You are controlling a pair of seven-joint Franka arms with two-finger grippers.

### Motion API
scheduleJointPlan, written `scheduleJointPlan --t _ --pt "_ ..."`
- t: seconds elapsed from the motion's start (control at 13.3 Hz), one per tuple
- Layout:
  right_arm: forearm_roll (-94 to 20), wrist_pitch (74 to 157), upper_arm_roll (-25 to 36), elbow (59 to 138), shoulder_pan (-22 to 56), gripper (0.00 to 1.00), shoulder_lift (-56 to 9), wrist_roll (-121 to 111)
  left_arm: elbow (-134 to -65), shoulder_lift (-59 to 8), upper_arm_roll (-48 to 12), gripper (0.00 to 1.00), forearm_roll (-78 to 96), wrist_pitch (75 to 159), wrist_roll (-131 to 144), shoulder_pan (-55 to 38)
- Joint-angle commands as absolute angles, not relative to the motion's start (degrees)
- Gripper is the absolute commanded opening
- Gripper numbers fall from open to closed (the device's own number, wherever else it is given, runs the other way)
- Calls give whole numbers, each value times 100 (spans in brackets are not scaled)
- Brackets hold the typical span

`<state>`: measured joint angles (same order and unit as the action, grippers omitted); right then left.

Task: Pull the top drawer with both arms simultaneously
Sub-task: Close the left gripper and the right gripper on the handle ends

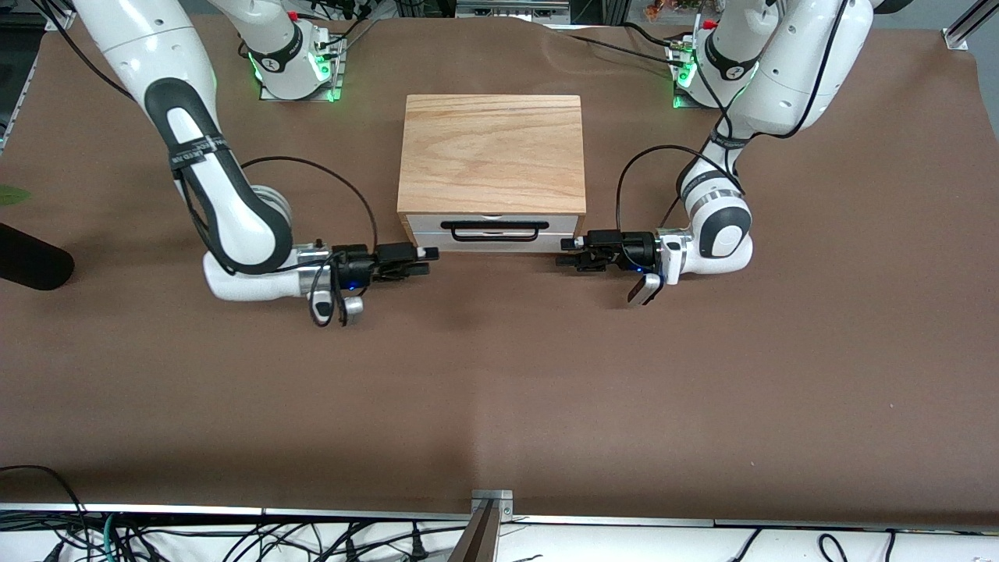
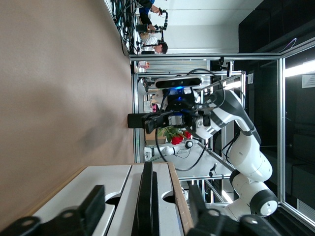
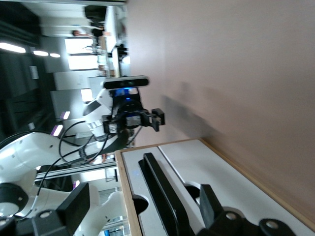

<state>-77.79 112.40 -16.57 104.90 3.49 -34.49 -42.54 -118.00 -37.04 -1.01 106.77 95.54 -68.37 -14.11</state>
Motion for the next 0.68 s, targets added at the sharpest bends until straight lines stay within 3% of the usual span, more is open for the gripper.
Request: scheduleJointPlan --t 0.0,0.08,0.3,0.38,0.53,0.6 --pt "-8226 11259 -1723 11002 237 92 -3384 -5340 -11865 -3595 -53 37 10802 9518 -6970 -1547" --pt "-8279 11241 -1731 11134 237 90 -3410 -5631 -11865 -3560 -53 34 10793 9623 -6970 -1599" --pt "-8928 10944 -1810 11407 246 89 -3559 -6274 -11918 -3472 -62 40 10793 9887 -6952 -1836" --pt "-8956 10881 -1811 11452 246 85 -3560 -6319 -11944 -3472 -62 41 10793 9922 -6943 -1889" --pt "-8956 10854 -1845 11487 255 65 -3577 -6372 -12014 -3454 -62 45 10793 10002 -6935 -1934" --pt "-8956 10854 -1846 11487 264 64 -3612 -6372 -12049 -3411 -62 45 10793 10011 -6917 -1934"
